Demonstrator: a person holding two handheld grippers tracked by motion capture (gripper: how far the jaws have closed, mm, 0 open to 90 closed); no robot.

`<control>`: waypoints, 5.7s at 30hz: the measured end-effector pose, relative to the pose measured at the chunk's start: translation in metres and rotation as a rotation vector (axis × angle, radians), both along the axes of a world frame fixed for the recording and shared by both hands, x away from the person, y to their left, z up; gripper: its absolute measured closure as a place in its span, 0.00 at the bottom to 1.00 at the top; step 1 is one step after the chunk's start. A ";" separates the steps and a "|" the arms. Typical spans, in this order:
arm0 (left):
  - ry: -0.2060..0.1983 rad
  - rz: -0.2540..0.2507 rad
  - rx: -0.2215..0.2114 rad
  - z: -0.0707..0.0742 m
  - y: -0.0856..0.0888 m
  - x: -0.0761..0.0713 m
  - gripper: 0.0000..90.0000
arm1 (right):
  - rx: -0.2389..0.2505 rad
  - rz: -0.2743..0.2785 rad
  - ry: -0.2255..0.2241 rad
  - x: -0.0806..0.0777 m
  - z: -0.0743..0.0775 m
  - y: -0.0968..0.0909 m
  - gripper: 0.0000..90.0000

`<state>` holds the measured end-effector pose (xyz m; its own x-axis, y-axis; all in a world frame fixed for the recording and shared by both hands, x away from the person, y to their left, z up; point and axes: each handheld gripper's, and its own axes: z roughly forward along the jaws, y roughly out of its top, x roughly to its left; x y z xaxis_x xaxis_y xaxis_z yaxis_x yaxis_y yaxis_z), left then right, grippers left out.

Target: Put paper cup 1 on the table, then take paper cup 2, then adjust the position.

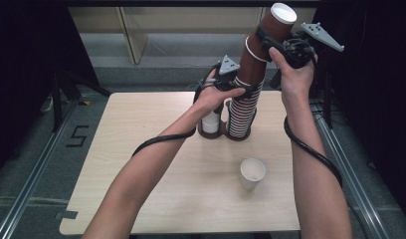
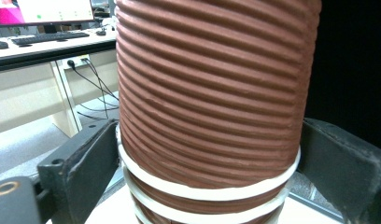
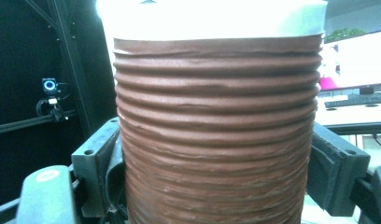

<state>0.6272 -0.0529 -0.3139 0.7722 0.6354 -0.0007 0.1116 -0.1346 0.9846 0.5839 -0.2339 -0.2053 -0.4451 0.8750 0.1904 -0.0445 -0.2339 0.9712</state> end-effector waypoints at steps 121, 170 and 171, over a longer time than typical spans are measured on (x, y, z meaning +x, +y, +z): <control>-0.029 -0.068 0.144 -0.105 0.150 -0.185 0.00 | 0.033 0.283 0.349 -0.120 -0.190 0.118 0.20; 0.025 -0.081 0.148 -0.119 0.129 -0.161 0.00 | 0.176 0.336 0.478 -0.121 -0.216 0.123 0.21; 0.028 -0.082 0.147 -0.119 0.128 -0.161 0.00 | 0.177 0.336 0.482 -0.121 -0.216 0.123 0.21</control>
<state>0.4666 0.0755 -0.4326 0.8227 0.5647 0.0652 0.1214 -0.2865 0.9503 0.4630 -0.1106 -0.4212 -0.5188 0.6385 0.5684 0.4940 -0.3187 0.8089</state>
